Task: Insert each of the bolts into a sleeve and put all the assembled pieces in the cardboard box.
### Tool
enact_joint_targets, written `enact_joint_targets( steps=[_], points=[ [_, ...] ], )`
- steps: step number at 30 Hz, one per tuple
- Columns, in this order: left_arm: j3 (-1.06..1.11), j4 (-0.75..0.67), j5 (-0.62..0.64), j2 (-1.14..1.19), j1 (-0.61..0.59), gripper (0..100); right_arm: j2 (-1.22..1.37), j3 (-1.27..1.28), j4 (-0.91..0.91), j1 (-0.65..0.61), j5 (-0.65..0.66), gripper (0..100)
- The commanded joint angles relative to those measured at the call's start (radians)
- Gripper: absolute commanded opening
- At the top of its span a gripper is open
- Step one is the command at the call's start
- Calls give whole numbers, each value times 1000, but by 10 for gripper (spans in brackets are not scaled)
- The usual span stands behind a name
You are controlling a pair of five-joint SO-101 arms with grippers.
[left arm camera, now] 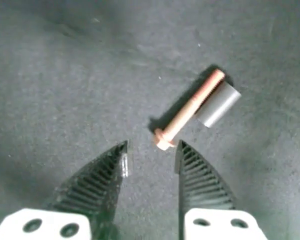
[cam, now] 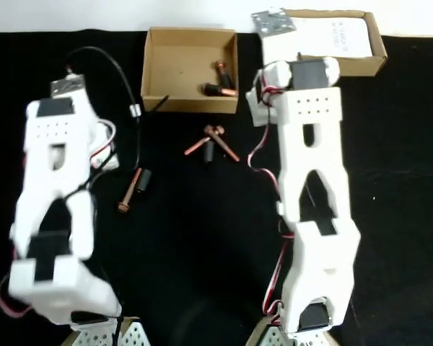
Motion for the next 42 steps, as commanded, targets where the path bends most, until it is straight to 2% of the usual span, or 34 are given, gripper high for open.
enact_joint_targets(
  steps=[1,3,5,9,12,16,22,28,39,42],
  points=[
    [-231,78,8,102,108,151,-119,36,5,22,-17,6],
    [-337,95,44,147,197,152,-120,22,-8,48,-15,6],
    [-433,95,132,185,280,153,-120,18,-64,94,-17,6],
    [-601,74,367,312,407,154,-120,27,-220,199,-97,6],
    [-722,26,508,455,483,154,-119,27,-274,249,-126,6],
    [-903,-40,612,667,542,154,-119,27,-286,288,-123,6],
    [-1245,-44,749,900,559,154,-117,28,-308,309,-123,6],
    [-1432,-40,764,1044,542,152,-96,22,-308,305,-123,6],
    [-1445,-37,753,1099,464,135,-51,22,-328,302,-123,6],
    [-1442,-37,687,1099,449,116,-51,22,-328,302,-123,6]
  ],
)
